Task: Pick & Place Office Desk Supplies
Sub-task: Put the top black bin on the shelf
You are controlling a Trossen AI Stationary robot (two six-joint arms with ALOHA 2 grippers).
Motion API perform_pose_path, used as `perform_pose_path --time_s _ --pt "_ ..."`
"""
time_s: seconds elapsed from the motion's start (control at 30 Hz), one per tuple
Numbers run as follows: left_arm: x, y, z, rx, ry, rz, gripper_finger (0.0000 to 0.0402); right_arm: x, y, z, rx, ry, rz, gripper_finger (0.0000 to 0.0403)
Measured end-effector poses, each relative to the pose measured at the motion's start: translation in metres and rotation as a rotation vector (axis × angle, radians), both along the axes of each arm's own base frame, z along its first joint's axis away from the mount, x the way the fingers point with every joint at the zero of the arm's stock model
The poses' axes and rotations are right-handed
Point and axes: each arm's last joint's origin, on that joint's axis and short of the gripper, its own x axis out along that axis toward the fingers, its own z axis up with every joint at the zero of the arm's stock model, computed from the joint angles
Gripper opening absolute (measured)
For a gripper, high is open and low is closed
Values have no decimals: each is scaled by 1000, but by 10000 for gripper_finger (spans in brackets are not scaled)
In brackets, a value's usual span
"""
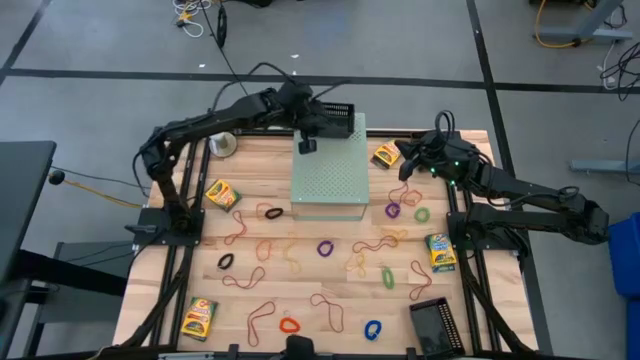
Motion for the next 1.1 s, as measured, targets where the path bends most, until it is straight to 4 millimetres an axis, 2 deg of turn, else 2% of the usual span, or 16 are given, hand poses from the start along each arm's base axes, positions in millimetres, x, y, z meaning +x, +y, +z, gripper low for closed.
perform_pose_path --time_s 0.17,0.3,0.43,0.53,0.77,0.93,1.1 --pt "-26 -18 30 -188 -147 43 84 1 1 1 45 -50 52 7" --pt "-44 -37 25 -297 -210 47 44 2 3 0 90 -62 113 7" --pt "-64 -60 -2 -345 -296 48 7 2 6 -6 130 -2 150 7" --pt "-79 -78 -27 -404 -413 61 7 2 13 -10 190 89 188 7" --pt "-120 -116 -78 -440 -635 167 8 4 47 5 337 352 333 7" --pt "-145 -129 -103 -421 -657 190 8 9 78 2 470 516 410 7" --pt "-157 -132 -120 -410 -635 193 8 25 112 -16 630 602 411 11"
